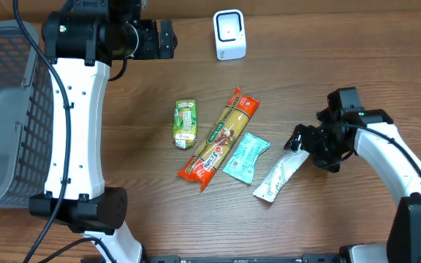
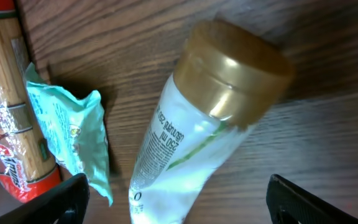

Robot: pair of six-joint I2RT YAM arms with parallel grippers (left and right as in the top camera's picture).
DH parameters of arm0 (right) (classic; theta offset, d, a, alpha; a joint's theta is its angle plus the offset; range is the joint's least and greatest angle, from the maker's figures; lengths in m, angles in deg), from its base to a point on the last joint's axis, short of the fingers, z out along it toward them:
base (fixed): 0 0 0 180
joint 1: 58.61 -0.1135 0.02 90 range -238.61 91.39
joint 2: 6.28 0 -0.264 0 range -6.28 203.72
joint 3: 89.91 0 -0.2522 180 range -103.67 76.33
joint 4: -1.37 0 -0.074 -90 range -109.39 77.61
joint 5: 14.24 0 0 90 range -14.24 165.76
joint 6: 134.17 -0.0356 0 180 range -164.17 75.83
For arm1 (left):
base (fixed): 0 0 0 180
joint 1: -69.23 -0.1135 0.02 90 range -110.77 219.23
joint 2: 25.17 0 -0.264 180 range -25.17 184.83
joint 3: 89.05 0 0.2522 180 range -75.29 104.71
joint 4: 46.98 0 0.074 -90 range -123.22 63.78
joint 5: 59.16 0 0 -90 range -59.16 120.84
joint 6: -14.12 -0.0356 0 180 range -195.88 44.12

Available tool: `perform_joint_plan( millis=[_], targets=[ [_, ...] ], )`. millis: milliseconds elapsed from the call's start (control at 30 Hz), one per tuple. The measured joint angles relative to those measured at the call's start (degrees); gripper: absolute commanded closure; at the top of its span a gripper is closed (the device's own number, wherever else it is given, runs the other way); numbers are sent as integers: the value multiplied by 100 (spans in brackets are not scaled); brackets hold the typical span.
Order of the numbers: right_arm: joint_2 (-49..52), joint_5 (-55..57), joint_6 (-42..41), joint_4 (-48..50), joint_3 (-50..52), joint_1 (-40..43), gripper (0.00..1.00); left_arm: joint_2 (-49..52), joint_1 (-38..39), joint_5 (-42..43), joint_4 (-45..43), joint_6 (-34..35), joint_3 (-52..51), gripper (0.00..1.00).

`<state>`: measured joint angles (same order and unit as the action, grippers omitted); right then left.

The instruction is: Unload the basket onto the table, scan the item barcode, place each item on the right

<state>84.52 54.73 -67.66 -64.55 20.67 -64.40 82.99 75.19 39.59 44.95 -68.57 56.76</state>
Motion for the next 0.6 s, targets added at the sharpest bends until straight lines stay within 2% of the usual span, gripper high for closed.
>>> perform_joint_plan(
  millis=[133, 200, 233, 267, 333, 533, 567, 600],
  targets=[
    [0, -70, -28, 111, 280, -107, 17, 0, 0, 0, 2, 0, 0, 0],
    [0, -107, -48, 122, 365, -116, 27, 0, 0, 0, 2, 0, 0, 1],
    [0, -111, -35, 142, 404, -116, 38, 0, 0, 0, 4, 0, 0, 1],
    [0, -118, -39, 186, 431, -118, 44, 0, 0, 0, 2, 0, 0, 0],
    [0, -151, -52, 271, 446, -118, 48, 0, 0, 0, 4, 0, 0, 1],
    [0, -42, -50, 533, 446, -125, 53, 0, 0, 0, 4, 0, 0, 0],
    [0, 20, -50, 595, 446, -125, 51, 0, 0, 0, 4, 0, 0, 0],
    [0, 72, -59, 664, 446, -125, 45, 0, 0, 0, 4, 0, 0, 0]
  ],
)
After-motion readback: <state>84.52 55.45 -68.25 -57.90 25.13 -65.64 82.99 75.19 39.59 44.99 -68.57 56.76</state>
